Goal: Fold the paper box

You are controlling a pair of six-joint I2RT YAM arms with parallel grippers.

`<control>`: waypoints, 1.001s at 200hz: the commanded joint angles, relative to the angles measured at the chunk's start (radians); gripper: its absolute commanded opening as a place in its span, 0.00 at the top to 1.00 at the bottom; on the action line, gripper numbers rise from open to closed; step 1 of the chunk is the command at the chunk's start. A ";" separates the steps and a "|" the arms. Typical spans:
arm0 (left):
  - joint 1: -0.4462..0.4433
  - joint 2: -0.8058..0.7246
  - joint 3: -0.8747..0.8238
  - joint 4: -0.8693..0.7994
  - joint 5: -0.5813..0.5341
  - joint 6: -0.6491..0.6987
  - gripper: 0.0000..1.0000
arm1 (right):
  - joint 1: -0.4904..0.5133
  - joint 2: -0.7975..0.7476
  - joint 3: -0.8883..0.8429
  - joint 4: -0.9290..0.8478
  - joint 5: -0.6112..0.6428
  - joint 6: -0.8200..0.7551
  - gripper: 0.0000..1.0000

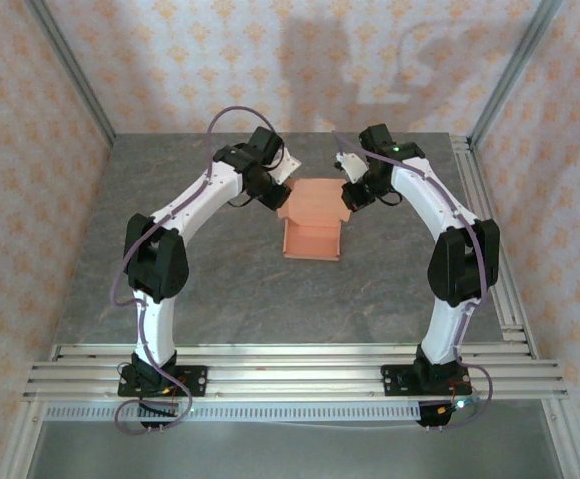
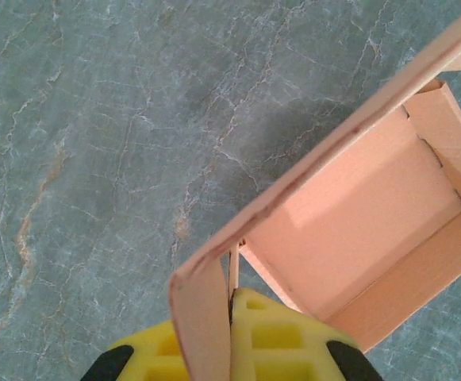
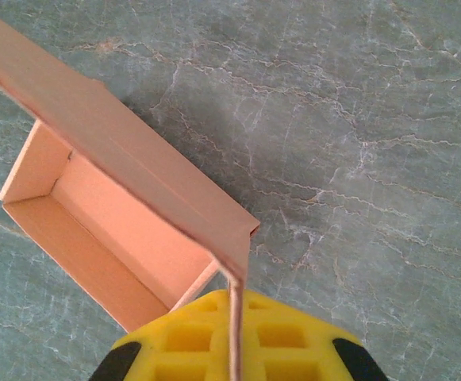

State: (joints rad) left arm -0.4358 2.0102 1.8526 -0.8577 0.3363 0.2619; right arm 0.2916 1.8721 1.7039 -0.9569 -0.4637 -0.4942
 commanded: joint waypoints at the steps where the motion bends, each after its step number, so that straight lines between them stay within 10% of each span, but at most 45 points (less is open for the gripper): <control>1: 0.005 0.022 0.030 -0.029 0.002 0.002 1.00 | 0.005 -0.038 0.019 -0.003 0.006 0.008 1.00; 200: -0.045 -0.042 -0.071 0.243 -0.084 -0.291 1.00 | 0.106 -0.183 -0.328 0.583 0.433 0.616 1.00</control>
State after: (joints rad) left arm -0.4614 2.0186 1.8027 -0.6704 0.3050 0.0292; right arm 0.3836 1.7462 1.4254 -0.5270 -0.1150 0.0055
